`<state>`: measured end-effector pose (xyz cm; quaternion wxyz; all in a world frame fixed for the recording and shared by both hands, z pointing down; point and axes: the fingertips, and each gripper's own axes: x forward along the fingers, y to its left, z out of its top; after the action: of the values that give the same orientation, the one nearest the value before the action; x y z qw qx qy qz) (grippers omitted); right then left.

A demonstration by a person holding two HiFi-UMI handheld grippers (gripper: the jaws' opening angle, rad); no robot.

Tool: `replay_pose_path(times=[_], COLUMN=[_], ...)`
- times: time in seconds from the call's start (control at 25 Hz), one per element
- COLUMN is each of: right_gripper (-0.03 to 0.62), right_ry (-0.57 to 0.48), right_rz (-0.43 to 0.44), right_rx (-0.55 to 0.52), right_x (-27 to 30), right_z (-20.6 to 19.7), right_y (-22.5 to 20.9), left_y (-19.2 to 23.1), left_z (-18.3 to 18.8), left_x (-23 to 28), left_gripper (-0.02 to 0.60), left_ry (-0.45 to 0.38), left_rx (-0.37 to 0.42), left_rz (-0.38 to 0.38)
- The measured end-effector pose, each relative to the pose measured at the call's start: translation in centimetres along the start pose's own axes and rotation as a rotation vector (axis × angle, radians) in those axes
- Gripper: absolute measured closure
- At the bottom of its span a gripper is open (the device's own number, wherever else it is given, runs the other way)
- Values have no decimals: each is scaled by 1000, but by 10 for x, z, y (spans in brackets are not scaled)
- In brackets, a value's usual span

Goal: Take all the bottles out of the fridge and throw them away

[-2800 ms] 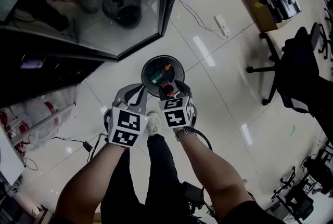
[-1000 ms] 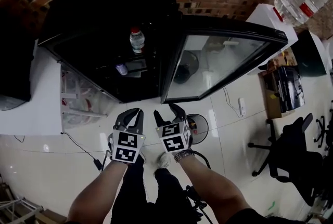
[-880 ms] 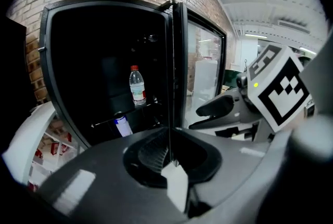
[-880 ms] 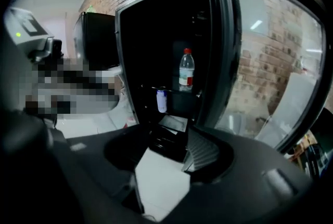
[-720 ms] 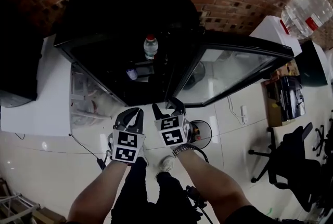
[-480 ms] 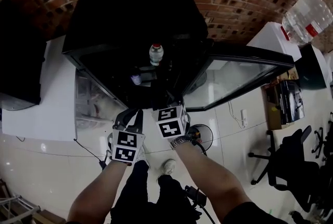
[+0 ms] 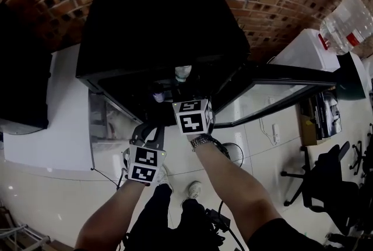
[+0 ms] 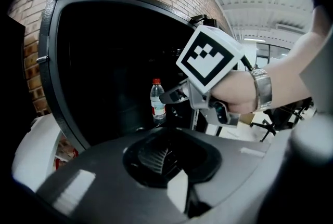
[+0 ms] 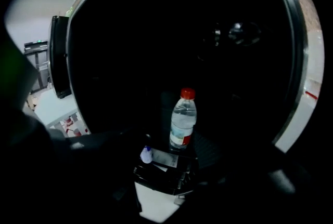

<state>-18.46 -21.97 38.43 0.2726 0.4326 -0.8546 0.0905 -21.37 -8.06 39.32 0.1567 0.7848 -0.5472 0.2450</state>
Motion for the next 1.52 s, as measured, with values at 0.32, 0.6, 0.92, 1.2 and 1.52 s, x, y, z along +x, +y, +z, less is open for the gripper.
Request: replay_pose_path(times=[0.32, 0.6, 0.92, 1.2, 1.52], right_gripper=[236, 218, 218, 241, 292], right_ry=[37, 51, 65, 61, 41], right_rz=[-62, -87, -88, -93, -97], right_rx=[70, 84, 69, 65, 42], right_x=[49, 88, 123, 135, 130], right_z=[0, 0, -14, -27, -27], right_y=[-17, -29, -41, -40, -39], left_y=[19, 31, 36, 39, 31], left_z=[6, -4, -13, -26, -42], left_x=[23, 39, 51, 53, 53], left_gripper=[577, 577, 578, 577, 577], left_ry=[10, 31, 33, 39, 46], left_rx=[31, 34, 47, 39, 30], left_rz=[-55, -83, -82, -68, -68])
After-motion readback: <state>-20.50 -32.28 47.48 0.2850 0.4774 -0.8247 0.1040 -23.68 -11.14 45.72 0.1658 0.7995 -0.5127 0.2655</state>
